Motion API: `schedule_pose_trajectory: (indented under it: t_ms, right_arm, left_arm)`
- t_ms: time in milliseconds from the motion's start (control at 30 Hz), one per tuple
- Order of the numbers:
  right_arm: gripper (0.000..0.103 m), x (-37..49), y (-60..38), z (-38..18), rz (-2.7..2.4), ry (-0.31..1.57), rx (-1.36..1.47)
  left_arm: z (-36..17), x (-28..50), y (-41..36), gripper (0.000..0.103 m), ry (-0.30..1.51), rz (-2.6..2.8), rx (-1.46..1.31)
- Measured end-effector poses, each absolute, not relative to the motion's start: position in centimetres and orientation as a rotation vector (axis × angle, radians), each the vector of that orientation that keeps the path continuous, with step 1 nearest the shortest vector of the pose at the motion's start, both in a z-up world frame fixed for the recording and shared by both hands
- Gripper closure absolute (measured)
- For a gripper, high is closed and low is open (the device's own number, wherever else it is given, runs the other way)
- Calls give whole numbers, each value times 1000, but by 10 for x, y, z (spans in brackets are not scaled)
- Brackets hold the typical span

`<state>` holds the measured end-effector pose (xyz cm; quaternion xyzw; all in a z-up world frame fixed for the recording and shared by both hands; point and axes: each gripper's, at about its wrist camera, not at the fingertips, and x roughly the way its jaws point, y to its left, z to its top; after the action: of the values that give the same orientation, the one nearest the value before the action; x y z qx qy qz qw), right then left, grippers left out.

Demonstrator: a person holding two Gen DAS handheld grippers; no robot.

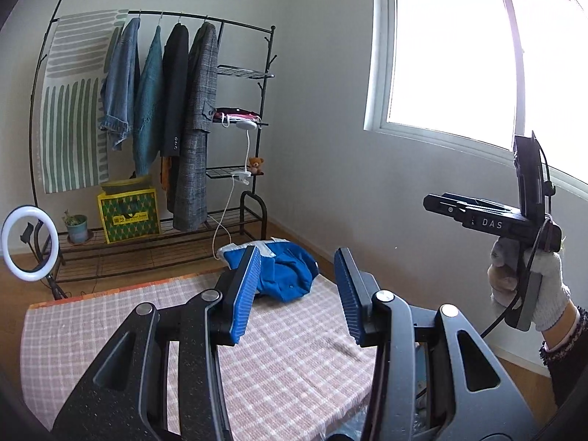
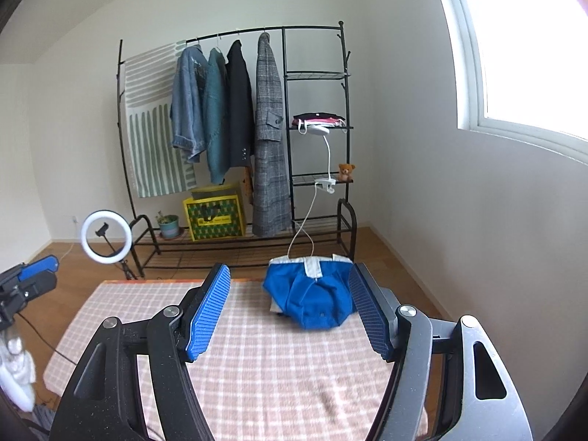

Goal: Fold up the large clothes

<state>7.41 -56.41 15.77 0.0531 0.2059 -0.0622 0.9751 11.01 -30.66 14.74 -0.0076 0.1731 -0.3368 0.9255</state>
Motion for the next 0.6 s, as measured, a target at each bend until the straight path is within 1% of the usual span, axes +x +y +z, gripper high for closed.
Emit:
schedule_pose_trajectory:
  t_ms: [67, 100, 133, 167, 200, 233, 267, 300, 367, 433, 500, 600]
  right_arm:
    - [36, 68, -554, 152, -134, 427, 99]
    - [36, 65, -549, 149, -142, 432, 89]
    - [36, 62, -543, 145, -148, 435, 79]
    - [35, 58, -538, 142, -147, 434, 73]
    - [33, 53, -533, 139, -148, 434, 67]
    - [27, 51, -528, 134, -150, 432, 64]
    - [24, 49, -524, 130, -153, 427, 61]
    - [24, 47, -521, 126, -159, 423, 59]
    - [23, 44, -514, 117, -174, 415, 67]
    - [21, 46, -511, 108, -189, 405, 86]
    - [20, 47, -507, 98, -208, 403, 96]
    - [18, 52, -500, 85, -227, 414, 93]
  left_arm:
    - [140, 102, -301, 60, 361, -696, -24]
    - [137, 101, -299, 57, 363, -697, -24]
    - [133, 98, -296, 53, 364, -695, -26]
    - [129, 96, -293, 45, 362, -694, -26]
    - [125, 94, -290, 43, 361, -692, -23]
    - [119, 91, -287, 43, 361, -686, -19]
    - [114, 90, -284, 41, 364, -686, -18]
    - [109, 90, -281, 34, 369, -686, -19]
    - [97, 88, -274, 25, 378, -683, -26]
    - [87, 85, -270, 23, 377, -667, -19]
    - [78, 84, -266, 16, 375, -656, -4]
    - [64, 84, -259, 14, 375, -640, 7]
